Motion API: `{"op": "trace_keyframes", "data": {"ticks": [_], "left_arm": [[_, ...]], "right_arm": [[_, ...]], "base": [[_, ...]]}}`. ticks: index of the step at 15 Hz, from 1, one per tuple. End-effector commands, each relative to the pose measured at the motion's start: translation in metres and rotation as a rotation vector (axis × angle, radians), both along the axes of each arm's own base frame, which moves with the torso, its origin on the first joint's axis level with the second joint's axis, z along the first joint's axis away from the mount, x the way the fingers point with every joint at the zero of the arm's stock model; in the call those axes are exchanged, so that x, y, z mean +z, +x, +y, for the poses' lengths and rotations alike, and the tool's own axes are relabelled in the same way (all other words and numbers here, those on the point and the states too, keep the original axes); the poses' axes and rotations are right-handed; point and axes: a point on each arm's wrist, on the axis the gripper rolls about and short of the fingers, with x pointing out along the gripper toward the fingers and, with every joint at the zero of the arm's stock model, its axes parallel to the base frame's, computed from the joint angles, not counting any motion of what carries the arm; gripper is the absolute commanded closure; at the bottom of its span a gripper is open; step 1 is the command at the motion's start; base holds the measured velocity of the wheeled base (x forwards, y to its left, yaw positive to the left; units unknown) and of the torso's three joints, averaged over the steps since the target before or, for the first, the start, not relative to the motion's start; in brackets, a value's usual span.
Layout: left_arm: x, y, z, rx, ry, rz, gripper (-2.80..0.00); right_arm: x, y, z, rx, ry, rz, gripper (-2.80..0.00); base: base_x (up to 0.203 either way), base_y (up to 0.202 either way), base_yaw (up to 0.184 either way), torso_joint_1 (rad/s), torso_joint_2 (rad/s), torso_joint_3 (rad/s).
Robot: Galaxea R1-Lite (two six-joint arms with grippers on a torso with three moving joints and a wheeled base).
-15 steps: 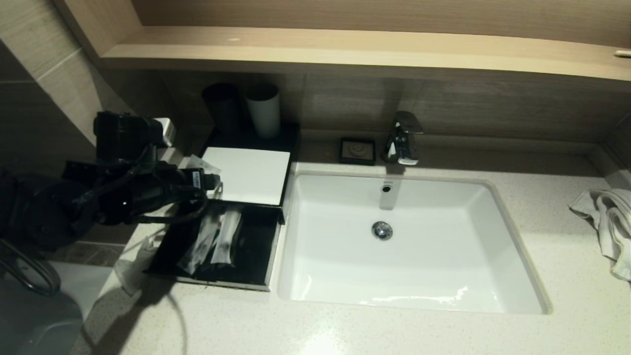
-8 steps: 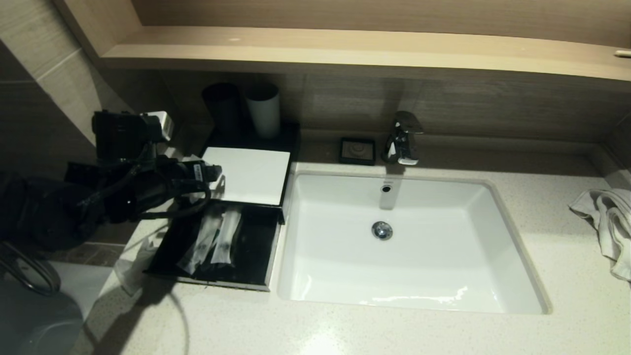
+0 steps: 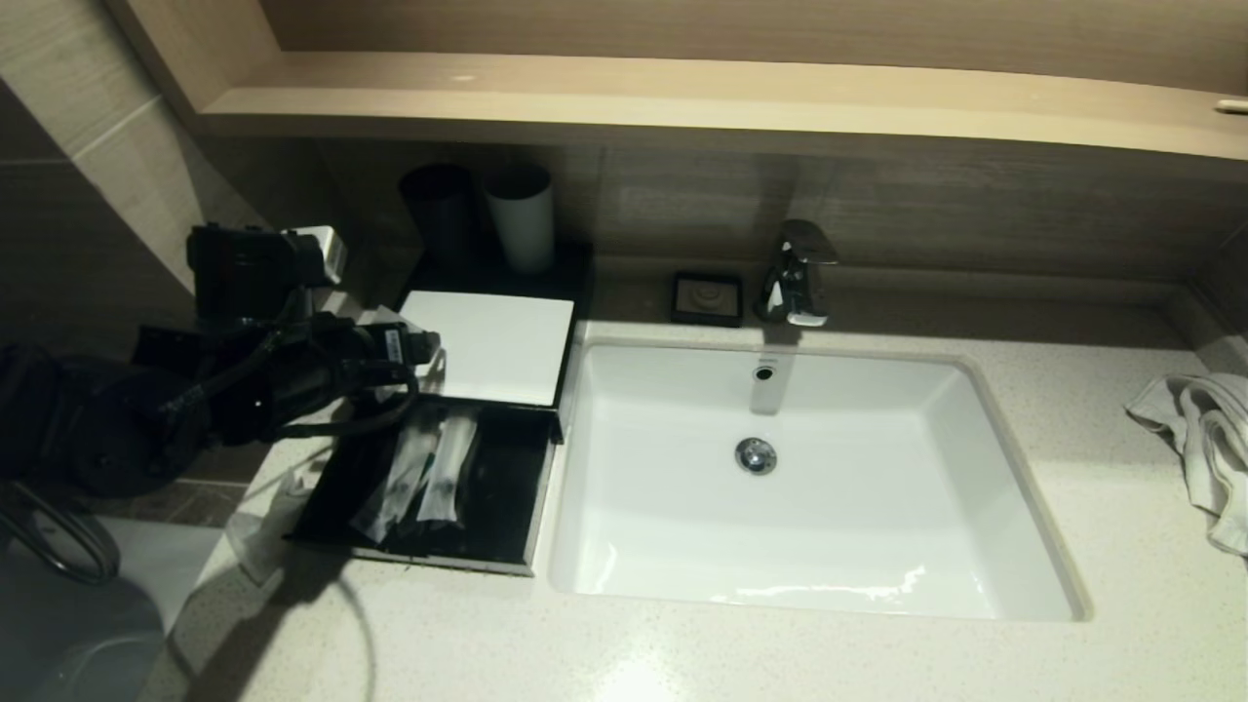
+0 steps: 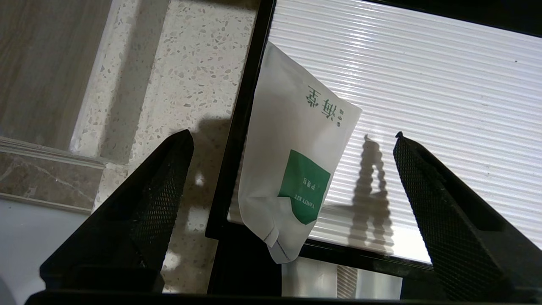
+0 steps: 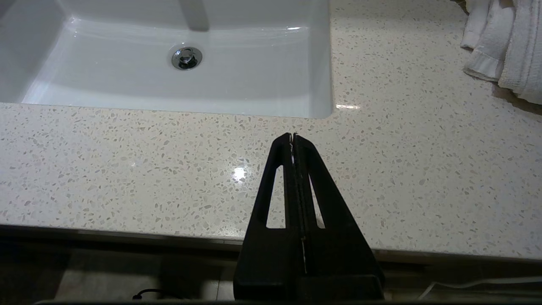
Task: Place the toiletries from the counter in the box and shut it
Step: Pick up the bathroom toiletry
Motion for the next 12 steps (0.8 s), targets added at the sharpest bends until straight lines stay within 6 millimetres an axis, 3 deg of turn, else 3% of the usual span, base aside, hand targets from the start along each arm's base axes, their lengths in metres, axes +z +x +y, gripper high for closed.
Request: {"op": "trace_keyframes", "data": {"ticks": [1, 3, 4, 12], "left_arm": [[0.0007, -0.0002, 0.0004, 0.003, -0.002, -0.004, -2.8], [0.001, -0.0004, 0.0005, 0.003, -0.003, -0.005, -2.8], [0.001, -0.0004, 0.0005, 0.003, -0.003, -0.005, 0.0], [-0.0021, -0.0018, 0.0008, 0.003, -0.001, 0.004, 0.0]], "right_arm": [[0.0, 0.0, 0.0, 0.001, 0.0, 0.0, 0.0], [0.0, 0.0, 0.0, 0.001, 0.0, 0.0, 0.0], [0.0, 0.0, 0.0, 0.0, 0.0, 0.0, 0.0], [0.0, 0.0, 0.0, 0.001, 0.0, 0.0, 0.0]], "base": [[0.0, 0.0, 0.0, 0.0, 0.0, 0.0], [0.0, 0.0, 0.0, 0.0, 0.0, 0.0], [0.0, 0.0, 0.0, 0.0, 0.0, 0.0], [0.0, 0.0, 0.0, 0.0, 0.0, 0.0]]}}
